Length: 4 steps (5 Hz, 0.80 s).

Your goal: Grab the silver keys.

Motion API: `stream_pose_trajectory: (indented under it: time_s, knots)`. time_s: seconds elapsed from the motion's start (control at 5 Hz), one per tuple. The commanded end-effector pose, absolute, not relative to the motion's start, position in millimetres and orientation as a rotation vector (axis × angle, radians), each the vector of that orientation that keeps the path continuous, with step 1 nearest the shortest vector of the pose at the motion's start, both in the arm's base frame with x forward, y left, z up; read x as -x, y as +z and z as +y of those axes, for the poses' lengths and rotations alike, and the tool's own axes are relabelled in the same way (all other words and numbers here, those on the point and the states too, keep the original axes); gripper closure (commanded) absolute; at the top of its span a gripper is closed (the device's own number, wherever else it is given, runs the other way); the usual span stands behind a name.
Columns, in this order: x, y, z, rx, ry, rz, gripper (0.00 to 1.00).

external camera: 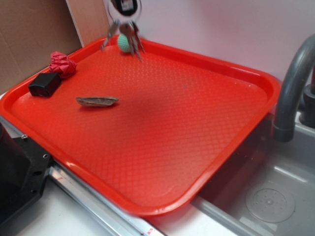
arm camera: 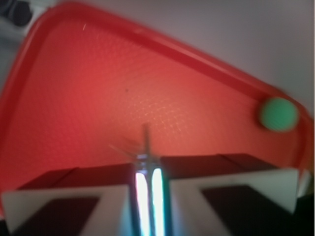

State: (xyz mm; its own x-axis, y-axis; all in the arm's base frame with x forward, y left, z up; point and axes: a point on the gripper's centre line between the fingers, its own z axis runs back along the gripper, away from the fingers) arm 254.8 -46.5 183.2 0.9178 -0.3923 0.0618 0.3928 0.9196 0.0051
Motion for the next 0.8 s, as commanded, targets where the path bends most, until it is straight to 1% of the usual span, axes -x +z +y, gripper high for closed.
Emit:
stream_pose_trajectory:
  time_s: [0.0, 0.2, 0.6]
  knots:
    - [-260.0, 220.7, -67.1, -0.084, -0.193, 0.024, 1.0]
    - [-263.6, 217.1, -66.3, -0.093, -0.193, 0.042, 1.0]
    - [-261.2, 210.4, -62.5, -0.077, -0.173, 0.032, 1.0]
